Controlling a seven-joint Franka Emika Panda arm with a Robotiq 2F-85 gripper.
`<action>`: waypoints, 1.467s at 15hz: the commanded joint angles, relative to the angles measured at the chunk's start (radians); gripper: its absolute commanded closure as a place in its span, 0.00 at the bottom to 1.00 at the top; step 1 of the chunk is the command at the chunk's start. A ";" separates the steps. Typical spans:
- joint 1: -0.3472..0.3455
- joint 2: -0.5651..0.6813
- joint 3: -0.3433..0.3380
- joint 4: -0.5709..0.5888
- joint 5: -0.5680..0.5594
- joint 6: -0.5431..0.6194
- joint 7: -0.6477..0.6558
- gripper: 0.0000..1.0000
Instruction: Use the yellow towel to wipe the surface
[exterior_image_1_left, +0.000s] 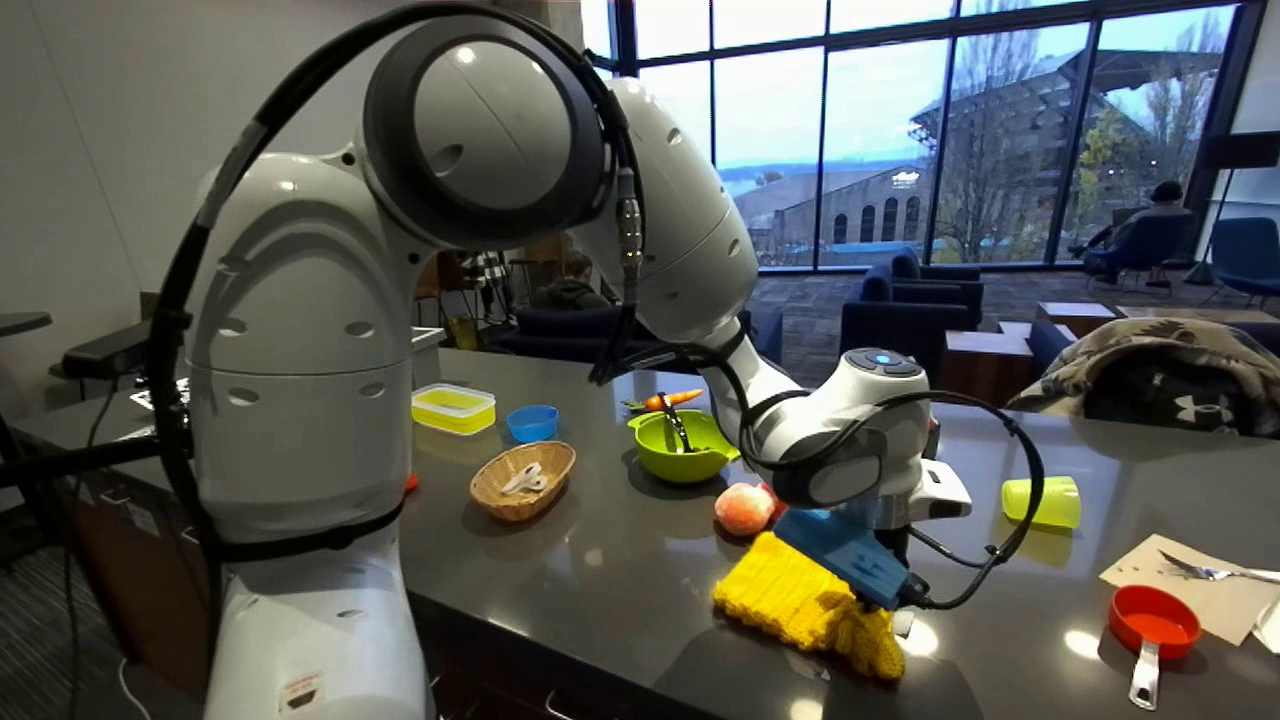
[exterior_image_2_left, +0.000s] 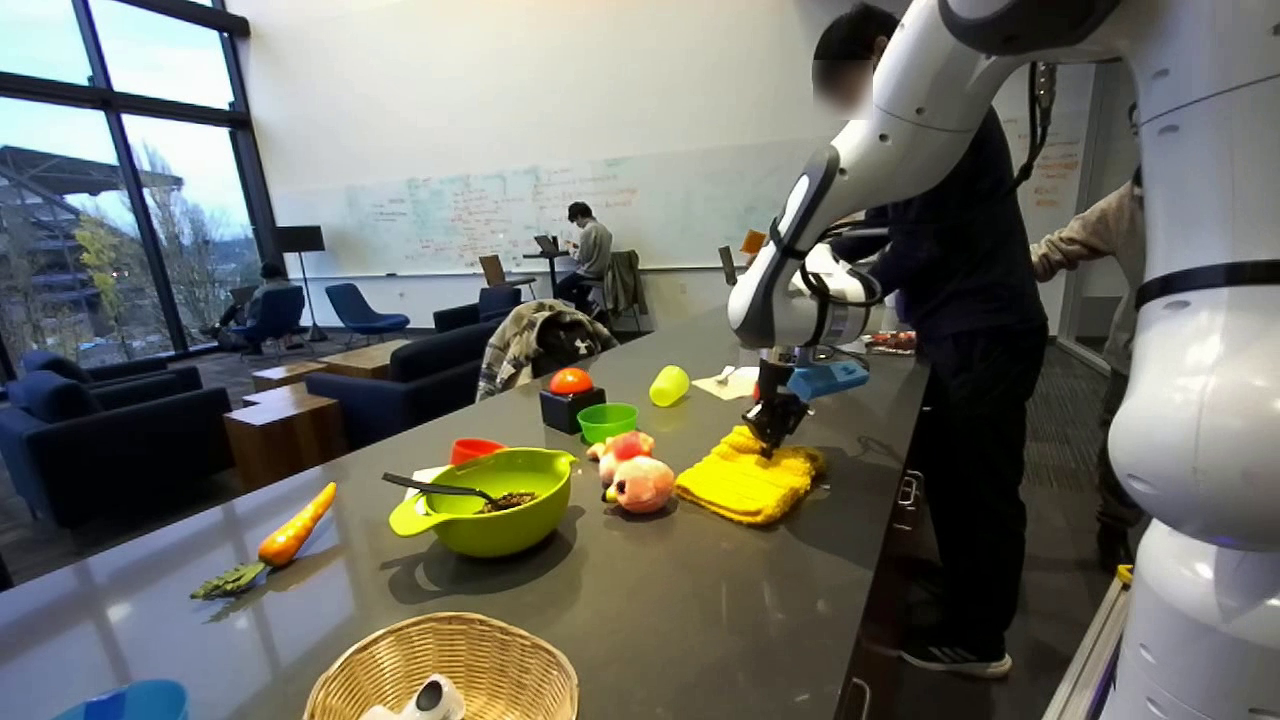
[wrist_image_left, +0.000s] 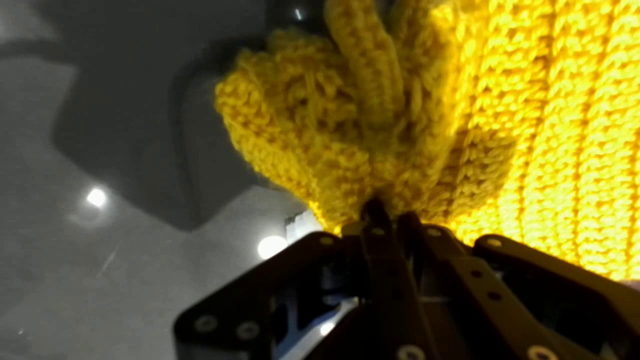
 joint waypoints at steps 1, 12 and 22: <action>-0.057 0.085 -0.016 0.063 0.027 -0.012 -0.032 0.98; -0.095 0.064 -0.017 0.050 0.026 -0.093 -0.014 0.98; -0.006 -0.088 0.030 -0.184 0.037 -0.040 -0.003 0.98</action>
